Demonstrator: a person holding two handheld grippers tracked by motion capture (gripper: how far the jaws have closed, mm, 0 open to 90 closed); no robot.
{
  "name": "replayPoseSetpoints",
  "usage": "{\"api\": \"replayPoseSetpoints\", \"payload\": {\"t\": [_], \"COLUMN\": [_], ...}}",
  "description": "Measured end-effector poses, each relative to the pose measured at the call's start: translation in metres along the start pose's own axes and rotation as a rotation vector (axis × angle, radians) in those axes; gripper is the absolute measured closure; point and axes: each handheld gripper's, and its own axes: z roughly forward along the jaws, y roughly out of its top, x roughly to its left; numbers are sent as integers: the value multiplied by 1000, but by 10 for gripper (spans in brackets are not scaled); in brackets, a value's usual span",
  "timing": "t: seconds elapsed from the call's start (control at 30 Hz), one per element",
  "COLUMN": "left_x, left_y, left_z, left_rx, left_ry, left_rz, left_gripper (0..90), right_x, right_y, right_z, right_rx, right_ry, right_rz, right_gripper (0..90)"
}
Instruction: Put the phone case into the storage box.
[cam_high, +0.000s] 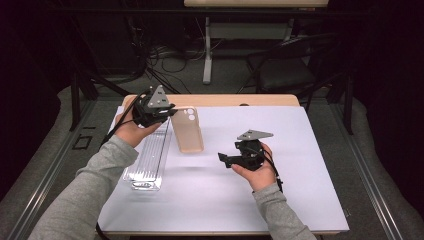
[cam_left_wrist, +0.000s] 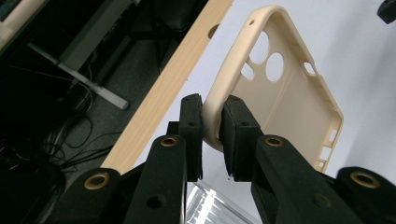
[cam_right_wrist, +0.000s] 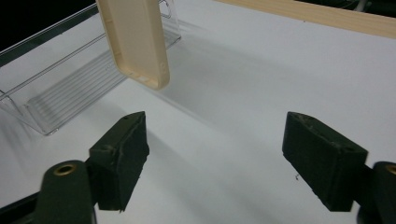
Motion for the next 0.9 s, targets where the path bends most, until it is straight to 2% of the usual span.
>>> {"api": "replayPoseSetpoints", "payload": {"t": [0.1, 0.2, 0.27, 0.4, 0.9], "left_x": [4, 8, 11, 16, 35], "left_y": [0, -1, -2, -2, -7], "left_z": [-4, -7, -8, -12, -24], "left_rx": [-3, 0, -6, -8, 15], "left_ry": [10, 14, 17, 24, 88], "left_rz": [-6, -6, -13, -18, 10], "left_gripper": [793, 794, 794, 793, 793], "right_x": [-3, -4, -3, -4, 0], "right_y": [1, 1, 0, 1, -1], "right_z": [-1, -3, -2, -2, -2], "right_rx": [-15, -20, -22, -27, -18], "right_ry": [39, 21, -16, 4, 7], "right_rz": [34, 30, 31, 56, 29], "right_gripper": [176, 157, 157, 149, 131]}}
